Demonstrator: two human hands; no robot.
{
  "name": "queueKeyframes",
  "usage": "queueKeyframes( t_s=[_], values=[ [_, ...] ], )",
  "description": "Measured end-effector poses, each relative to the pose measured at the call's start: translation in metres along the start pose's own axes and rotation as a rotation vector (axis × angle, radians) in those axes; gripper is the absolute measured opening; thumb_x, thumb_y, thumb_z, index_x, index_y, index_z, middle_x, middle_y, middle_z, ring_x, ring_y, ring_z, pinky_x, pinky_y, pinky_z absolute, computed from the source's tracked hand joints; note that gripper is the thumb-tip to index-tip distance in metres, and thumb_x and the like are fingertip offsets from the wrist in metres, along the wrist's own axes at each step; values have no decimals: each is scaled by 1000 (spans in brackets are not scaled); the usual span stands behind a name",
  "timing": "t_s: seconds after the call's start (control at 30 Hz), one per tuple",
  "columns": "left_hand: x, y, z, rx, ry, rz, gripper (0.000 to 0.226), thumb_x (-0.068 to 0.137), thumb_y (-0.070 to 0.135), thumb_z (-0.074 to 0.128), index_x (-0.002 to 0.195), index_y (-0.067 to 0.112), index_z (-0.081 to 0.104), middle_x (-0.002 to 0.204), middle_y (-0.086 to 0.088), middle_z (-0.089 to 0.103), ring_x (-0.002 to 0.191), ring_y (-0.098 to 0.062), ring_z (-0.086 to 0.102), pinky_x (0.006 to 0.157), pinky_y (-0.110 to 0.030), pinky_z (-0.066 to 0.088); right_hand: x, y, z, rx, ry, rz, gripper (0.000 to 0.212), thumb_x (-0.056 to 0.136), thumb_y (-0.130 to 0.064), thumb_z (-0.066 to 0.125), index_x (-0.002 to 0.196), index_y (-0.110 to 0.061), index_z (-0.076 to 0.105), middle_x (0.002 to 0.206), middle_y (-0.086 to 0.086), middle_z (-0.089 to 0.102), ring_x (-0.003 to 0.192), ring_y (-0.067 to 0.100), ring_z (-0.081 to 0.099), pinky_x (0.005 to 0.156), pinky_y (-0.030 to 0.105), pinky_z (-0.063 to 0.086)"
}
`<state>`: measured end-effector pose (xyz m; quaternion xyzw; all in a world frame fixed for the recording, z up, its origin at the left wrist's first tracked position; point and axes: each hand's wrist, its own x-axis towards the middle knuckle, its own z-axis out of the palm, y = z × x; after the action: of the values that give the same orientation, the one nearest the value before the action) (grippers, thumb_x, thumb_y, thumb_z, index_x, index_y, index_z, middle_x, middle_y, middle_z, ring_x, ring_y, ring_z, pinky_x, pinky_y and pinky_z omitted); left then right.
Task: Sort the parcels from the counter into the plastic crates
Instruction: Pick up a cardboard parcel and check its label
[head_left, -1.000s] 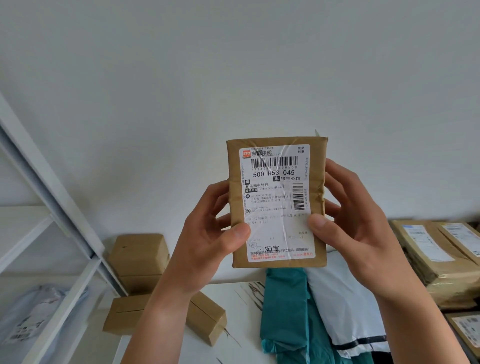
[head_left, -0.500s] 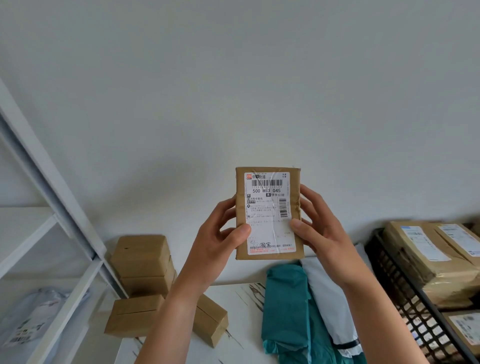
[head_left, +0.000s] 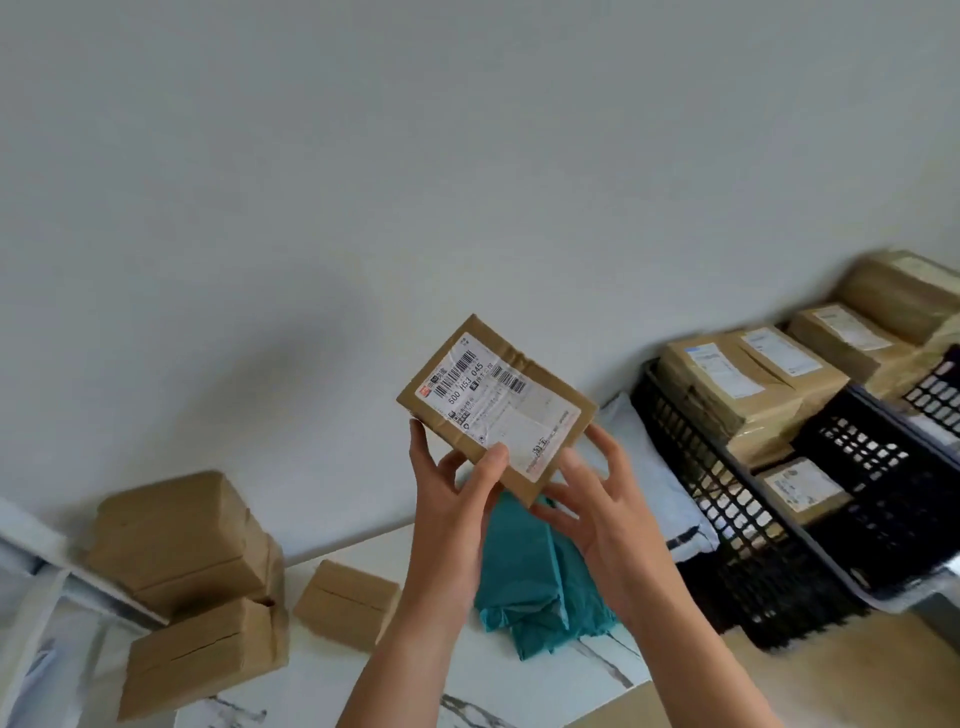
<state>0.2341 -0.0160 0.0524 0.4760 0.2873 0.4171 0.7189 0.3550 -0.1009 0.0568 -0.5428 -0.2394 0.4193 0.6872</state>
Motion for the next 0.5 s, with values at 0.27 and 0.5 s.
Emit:
queueKeyframes(
  t_s=[0.27,0.5],
  values=[
    [-1,-43,84,65,-66,-152,82,78,63,78,148,36,46,126,5,75,122,-17,70,104,-41,55,-35,-25,-109,-61,317,-36,71,74,-49,73,140,-36,49,114,-4,79,103,17,76,86,37,62],
    [-8,-79,202,232,-273,-226,55,79,45,71,123,12,65,108,-6,80,101,-18,77,96,-39,56,-79,-70,-245,-139,487,-85,61,83,-44,70,140,-29,57,109,-5,80,100,14,76,76,29,63]
  ],
)
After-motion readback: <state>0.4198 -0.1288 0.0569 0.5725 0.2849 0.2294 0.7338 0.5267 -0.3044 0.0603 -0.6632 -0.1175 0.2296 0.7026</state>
